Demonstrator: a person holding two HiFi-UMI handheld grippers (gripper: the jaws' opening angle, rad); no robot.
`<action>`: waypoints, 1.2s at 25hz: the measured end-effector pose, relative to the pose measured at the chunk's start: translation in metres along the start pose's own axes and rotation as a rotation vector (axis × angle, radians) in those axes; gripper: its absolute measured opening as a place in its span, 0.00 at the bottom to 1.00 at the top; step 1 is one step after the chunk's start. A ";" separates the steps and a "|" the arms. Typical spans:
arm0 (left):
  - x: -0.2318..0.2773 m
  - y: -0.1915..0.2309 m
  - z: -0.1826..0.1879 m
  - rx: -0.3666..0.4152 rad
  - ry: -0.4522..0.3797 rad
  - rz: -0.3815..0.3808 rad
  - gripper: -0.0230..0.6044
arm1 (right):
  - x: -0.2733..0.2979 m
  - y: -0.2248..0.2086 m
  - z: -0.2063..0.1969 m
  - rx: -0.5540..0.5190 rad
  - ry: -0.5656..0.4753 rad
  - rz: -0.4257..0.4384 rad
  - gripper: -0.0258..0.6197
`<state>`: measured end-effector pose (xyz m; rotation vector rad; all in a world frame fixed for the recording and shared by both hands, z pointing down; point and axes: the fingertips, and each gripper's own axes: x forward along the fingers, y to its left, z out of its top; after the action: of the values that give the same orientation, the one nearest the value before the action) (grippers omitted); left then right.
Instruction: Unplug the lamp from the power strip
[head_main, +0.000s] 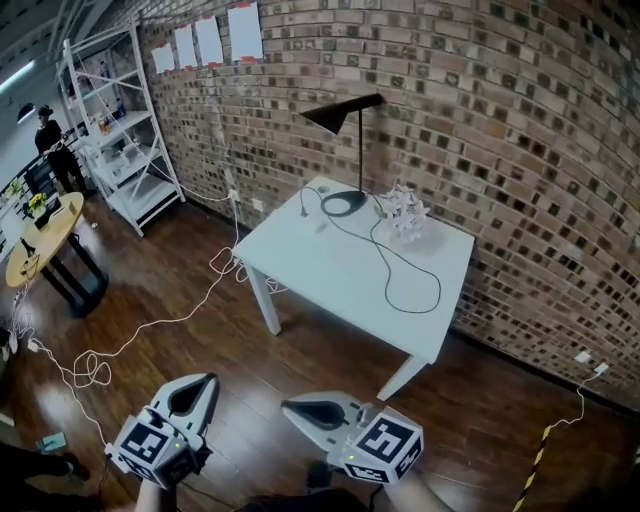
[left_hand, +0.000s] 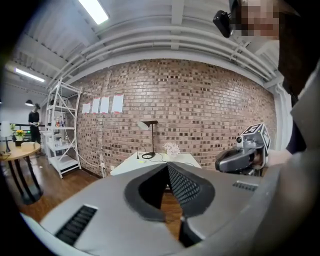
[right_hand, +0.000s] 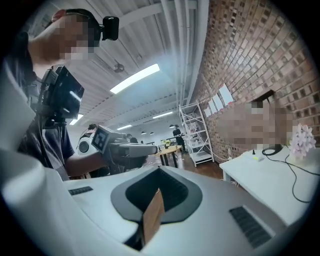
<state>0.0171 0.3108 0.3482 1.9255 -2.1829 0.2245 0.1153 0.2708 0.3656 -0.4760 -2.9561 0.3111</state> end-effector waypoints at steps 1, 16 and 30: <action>0.003 -0.001 0.000 0.018 0.000 -0.002 0.05 | 0.002 -0.002 0.001 -0.001 -0.003 0.015 0.02; 0.020 0.040 0.007 -0.013 -0.044 0.004 0.05 | 0.044 -0.013 0.008 -0.003 0.045 0.093 0.02; 0.064 0.173 0.030 -0.046 -0.093 -0.067 0.05 | 0.167 -0.091 0.048 -0.013 0.067 -0.026 0.02</action>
<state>-0.1641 0.2641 0.3419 2.0179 -2.1558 0.0738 -0.0764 0.2318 0.3553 -0.4397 -2.8988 0.2678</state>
